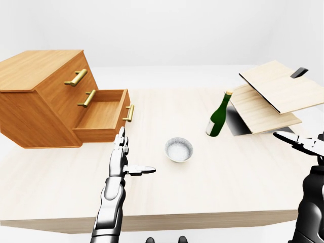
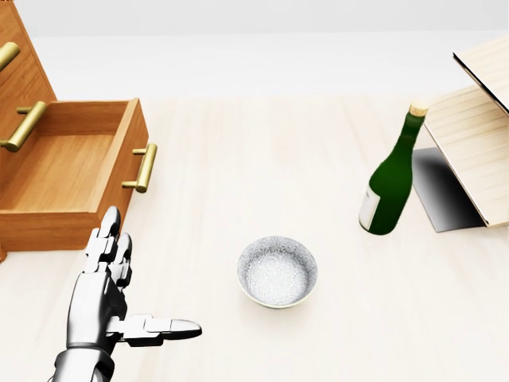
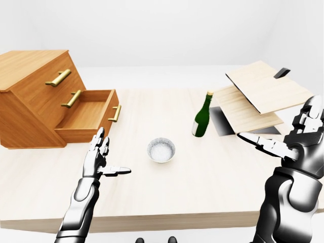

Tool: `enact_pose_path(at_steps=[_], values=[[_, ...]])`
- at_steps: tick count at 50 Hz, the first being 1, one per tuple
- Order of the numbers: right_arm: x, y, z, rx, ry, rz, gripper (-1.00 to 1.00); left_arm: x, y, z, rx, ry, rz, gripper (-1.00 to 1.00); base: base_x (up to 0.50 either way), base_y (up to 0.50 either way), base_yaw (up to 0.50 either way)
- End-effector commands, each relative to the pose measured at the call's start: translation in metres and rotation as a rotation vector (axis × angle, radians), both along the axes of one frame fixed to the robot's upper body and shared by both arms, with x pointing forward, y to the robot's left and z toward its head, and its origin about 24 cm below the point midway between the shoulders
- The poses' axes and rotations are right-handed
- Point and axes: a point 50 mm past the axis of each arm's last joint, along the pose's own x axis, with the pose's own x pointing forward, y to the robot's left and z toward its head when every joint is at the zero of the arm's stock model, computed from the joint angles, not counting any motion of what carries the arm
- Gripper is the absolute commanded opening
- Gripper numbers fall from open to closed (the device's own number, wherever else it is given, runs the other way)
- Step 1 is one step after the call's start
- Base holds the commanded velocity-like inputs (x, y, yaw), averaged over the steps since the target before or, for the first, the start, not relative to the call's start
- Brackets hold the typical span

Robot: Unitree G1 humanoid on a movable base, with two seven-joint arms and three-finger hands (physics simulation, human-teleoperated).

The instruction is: Close the bottom drawer of the cabinet.

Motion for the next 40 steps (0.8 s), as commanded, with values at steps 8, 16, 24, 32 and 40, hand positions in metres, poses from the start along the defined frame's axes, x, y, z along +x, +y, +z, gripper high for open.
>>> enact_pose_path(at_steps=[8, 16, 24, 32, 40], values=[[0.001, 0.0, -0.002, -0.001, 0.009, 0.007, 1.0, 0.0, 0.0, -0.001, 0.001, 0.003, 0.0, 1.0, 0.18, 0.0, 0.0], [0.001, 0.0, 0.001, -0.007, 0.001, 0.008, 1.0, 0.0, 0.0, 0.001, 0.001, 0.002, 0.0, 1.0, 0.18, 0.0, 0.0], [0.0, 0.0, 0.002, -0.006, -0.006, 0.01, 1.0, 0.001, 0.0, 0.001, 0.002, 0.002, 0.002, 1.0, 0.18, 0.0, 0.0], [-0.007, -0.001, 0.002, 0.015, -0.025, 0.011, 1.0, 0.003, -0.004, -0.001, 0.012, 0.008, -0.01, 1.0, 0.11, 0.0, 0.0], [-0.007, 0.001, 0.001, 0.019, -0.026, 0.022, 1.0, 0.024, -0.002, 0.005, 0.027, 0.016, -0.003, 1.0, 0.0, 0.0, 0.0]])
